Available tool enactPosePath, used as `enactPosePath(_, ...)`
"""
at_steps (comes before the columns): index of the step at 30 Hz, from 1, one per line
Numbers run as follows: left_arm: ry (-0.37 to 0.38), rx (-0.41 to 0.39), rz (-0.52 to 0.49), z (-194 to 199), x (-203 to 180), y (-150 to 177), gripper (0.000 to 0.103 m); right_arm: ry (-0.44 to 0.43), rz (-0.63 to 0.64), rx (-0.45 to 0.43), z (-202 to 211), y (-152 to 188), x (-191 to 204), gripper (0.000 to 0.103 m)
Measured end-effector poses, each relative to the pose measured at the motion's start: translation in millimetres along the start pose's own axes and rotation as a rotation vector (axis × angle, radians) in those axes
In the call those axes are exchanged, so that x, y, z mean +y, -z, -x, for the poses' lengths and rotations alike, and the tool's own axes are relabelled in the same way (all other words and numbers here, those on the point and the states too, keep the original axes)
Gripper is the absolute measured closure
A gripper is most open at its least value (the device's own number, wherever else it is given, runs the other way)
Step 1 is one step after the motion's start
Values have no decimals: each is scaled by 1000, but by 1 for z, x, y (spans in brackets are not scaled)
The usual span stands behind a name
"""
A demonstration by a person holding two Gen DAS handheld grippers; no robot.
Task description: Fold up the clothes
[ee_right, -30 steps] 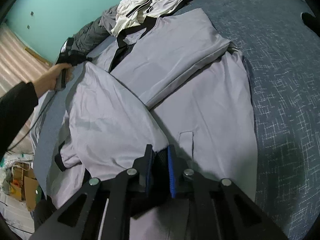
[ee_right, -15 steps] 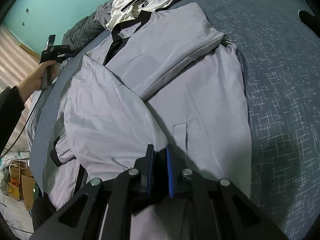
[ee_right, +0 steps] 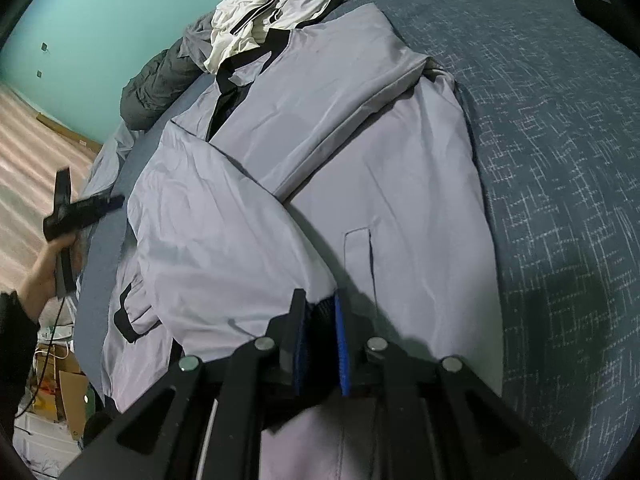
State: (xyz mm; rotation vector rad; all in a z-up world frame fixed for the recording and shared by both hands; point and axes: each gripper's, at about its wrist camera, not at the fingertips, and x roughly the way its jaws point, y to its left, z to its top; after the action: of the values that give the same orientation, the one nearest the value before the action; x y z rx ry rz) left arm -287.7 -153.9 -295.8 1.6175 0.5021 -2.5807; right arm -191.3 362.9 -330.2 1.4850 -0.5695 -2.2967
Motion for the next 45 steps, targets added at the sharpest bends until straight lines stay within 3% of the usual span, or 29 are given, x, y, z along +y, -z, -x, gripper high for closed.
enactPosePath(4,89,-28,75,1,9,6,71,6,2,-2,-1,2,2,90)
enactPosePath(6,132,-57,94,3,11,6,62,6,3,-2,-2,2,2,90)
enactPosePath(10,134,-29,73,-13,7,4,61,8,5,-1,-3,1,1,90)
enactPosePath(11,132,-27,65,-16,6,5,68,11,9,0,-3,1,2,90)
enactPosePath(12,133,-25,62,-17,6,6,84,15,14,1,-4,1,3,90)
enactPosePath(17,96,-76,80,-13,8,14,102,10,25,12,-6,0,2,90)
enactPosePath(20,80,-97,141,-12,19,17,103,10,32,20,-8,0,2,90)
enactPosePath(24,67,-105,122,-12,15,17,103,21,48,32,-9,0,3,90)
enactPosePath(29,60,-162,-7,10,-13,11,103,14,36,31,-7,0,1,90)
enactPosePath(34,70,-145,-95,4,-45,1,103,17,34,28,-7,0,2,90)
enactPosePath(40,-28,-68,-94,-24,-38,7,103,9,30,25,-6,1,1,89)
enactPosePath(43,-55,-62,-92,-28,-34,9,102,7,31,26,-6,1,1,89)
enactPosePath(45,-73,-103,-103,-19,-40,7,102,5,34,27,-6,0,1,89)
